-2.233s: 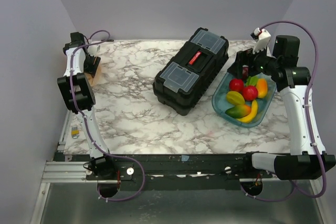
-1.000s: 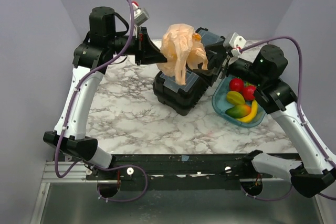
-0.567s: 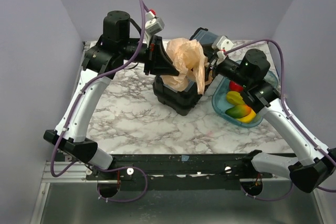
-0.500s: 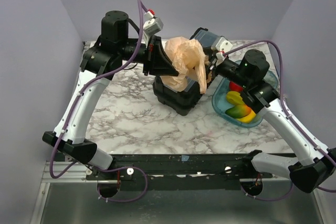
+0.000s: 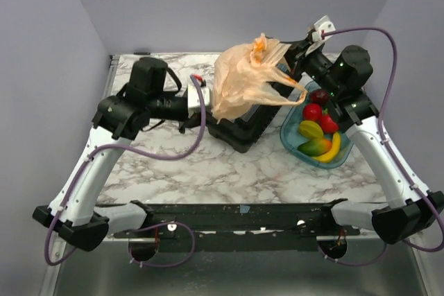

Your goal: Place the fake fruits into the plastic bag and tie a complex knot

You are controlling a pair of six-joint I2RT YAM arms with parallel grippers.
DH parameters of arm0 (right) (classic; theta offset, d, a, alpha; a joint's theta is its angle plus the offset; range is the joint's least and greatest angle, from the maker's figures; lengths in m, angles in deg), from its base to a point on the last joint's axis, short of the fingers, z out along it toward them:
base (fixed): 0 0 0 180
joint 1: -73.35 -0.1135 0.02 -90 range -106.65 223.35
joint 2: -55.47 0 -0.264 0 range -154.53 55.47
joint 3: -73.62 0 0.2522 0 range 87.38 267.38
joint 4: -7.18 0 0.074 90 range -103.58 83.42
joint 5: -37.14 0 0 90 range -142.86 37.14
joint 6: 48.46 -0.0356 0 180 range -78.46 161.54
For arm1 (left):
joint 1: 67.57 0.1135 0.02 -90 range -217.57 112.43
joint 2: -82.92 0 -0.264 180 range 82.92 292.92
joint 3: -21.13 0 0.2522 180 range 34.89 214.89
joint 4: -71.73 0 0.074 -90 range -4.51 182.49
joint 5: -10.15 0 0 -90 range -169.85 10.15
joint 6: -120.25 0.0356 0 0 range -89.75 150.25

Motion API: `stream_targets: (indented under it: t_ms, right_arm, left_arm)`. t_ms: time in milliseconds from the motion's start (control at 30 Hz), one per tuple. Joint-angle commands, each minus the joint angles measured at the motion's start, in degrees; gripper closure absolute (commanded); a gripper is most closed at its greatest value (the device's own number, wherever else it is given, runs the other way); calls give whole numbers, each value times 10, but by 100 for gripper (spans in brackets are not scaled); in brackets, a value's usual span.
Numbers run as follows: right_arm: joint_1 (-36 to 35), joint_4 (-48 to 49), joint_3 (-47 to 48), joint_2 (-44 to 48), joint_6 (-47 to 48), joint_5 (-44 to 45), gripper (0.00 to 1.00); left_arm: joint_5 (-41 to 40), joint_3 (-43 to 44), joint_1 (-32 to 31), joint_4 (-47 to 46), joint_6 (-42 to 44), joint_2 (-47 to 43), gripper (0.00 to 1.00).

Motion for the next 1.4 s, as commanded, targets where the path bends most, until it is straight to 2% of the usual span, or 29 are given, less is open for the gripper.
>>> stream_targets:
  t_ms: [0, 100, 167, 233, 333, 433, 500, 633, 800, 867, 900, 933, 967, 1033, 1067, 1133, 1233, 1300, 1367]
  right_arm:
    - [55, 42, 19, 0, -51, 13, 99]
    - [55, 54, -1, 19, -60, -70, 99]
    - [55, 62, -15, 34, -50, -97, 99]
    - [54, 70, -30, 49, -36, -117, 99]
    - [55, 63, -35, 65, -36, -147, 99]
    - [55, 51, -22, 69, -65, -162, 99]
    - [55, 54, -17, 70, -87, -169, 99]
    - [53, 57, -6, 70, -149, -182, 99]
    - [41, 70, -3, 69, -197, -193, 99]
    - [39, 67, 4, 67, -210, -201, 99]
    - [38, 60, 9, 66, -212, -198, 99]
    - [39, 50, 12, 68, -208, -192, 99]
    - [39, 40, 12, 70, -199, -179, 99]
    - [39, 15, 8, 78, -184, -134, 99]
    - [39, 7, 1, 86, -174, -109, 99]
    - [40, -12, -11, 98, -150, -67, 99]
    - [47, -55, -22, 109, -113, 10, 99]
    - [51, -67, -42, 116, -58, 61, 99]
    - [54, -77, -61, 120, -32, 72, 99]
  left_arm:
    - [-133, -119, -51, 91, 131, -91, 90]
    - [-136, -80, -52, 53, 71, -93, 40]
    - [-126, -13, -50, 64, 20, -69, 29]
    - [-101, 49, -40, 73, -26, -50, 6]
    - [-50, 81, 9, 13, -137, -35, 4]
    - [-8, 46, 81, -96, -281, -12, 2]
    - [34, 16, 101, -184, -349, 7, 2]
    - [60, -28, 69, -365, -467, 28, 1]
    - [28, -30, -11, -418, -519, 84, 2]
    - [24, -37, -23, -445, -551, 104, 2]
    - [34, -33, -23, -455, -567, 114, 5]
    - [52, -26, -23, -459, -584, 122, 22]
    - [68, -19, -17, -462, -595, 125, 45]
    - [104, -33, 5, -493, -630, 113, 85]
    - [118, -52, 19, -529, -653, 100, 100]
    - [136, -92, 59, -575, -686, 65, 100]
    - [131, -119, 126, -557, -668, 16, 100]
    - [116, -122, 171, -515, -626, -9, 100]
    - [92, -108, 186, -446, -543, -24, 100]
